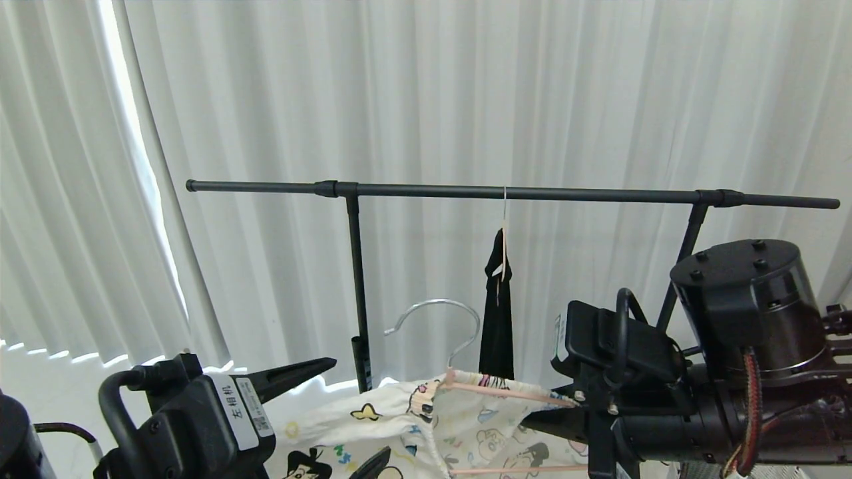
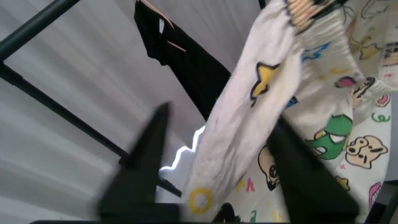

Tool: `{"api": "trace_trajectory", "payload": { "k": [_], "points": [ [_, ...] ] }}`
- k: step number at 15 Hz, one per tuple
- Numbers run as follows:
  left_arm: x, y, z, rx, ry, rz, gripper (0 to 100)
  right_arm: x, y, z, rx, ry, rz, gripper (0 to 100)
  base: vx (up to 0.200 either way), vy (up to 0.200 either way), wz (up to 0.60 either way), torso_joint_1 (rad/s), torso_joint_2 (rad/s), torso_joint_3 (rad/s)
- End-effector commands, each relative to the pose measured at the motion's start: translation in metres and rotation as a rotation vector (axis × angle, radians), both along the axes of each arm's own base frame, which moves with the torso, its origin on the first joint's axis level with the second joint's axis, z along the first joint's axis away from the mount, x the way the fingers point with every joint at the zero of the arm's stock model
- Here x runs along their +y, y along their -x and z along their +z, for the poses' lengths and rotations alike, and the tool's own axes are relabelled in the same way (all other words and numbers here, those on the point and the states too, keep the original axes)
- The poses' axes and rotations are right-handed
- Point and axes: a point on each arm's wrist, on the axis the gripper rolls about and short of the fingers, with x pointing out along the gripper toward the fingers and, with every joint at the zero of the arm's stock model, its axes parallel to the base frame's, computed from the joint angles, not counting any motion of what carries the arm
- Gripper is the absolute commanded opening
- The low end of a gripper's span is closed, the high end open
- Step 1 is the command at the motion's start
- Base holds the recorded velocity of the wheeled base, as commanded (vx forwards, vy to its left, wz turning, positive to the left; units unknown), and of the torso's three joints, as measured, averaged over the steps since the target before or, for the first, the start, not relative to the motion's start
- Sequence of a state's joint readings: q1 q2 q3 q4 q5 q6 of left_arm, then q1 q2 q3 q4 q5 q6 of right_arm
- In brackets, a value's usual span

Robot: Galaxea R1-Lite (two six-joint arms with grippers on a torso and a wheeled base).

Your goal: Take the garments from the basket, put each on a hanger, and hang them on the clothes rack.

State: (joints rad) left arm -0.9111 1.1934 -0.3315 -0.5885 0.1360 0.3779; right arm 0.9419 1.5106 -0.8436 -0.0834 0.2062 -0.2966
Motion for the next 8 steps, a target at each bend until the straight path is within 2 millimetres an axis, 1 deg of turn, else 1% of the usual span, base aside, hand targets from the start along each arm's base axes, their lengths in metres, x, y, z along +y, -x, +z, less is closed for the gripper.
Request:
{"api": "trace_trajectory", "payload": {
  "k": [1,3,5,8],
  "points": [
    [0.002,-0.001,0.001,-0.006,0.008,0.013,100,-0.005,-0.006,0.003,-0.019,-0.016,-0.036,0,0.0,0.0,0.0,0.0,0.0,0.0],
    [0.005,-0.002,0.003,0.002,0.029,0.035,100,-0.012,-0.015,0.007,-0.036,-0.036,-0.083,0,0.0,0.0,0.0,0.0,0.0,0.0],
    [0.012,-0.002,0.008,0.014,0.09,0.079,100,-0.021,-0.026,0.01,-0.058,-0.059,-0.142,0,0.0,0.0,0.0,0.0,0.0,0.0],
    [0.025,-0.008,0.011,0.029,0.153,0.182,100,-0.022,-0.036,0.018,-0.103,-0.115,-0.179,0,0.0,0.0,0.0,0.0,0.0,0.0]
  ]
}}
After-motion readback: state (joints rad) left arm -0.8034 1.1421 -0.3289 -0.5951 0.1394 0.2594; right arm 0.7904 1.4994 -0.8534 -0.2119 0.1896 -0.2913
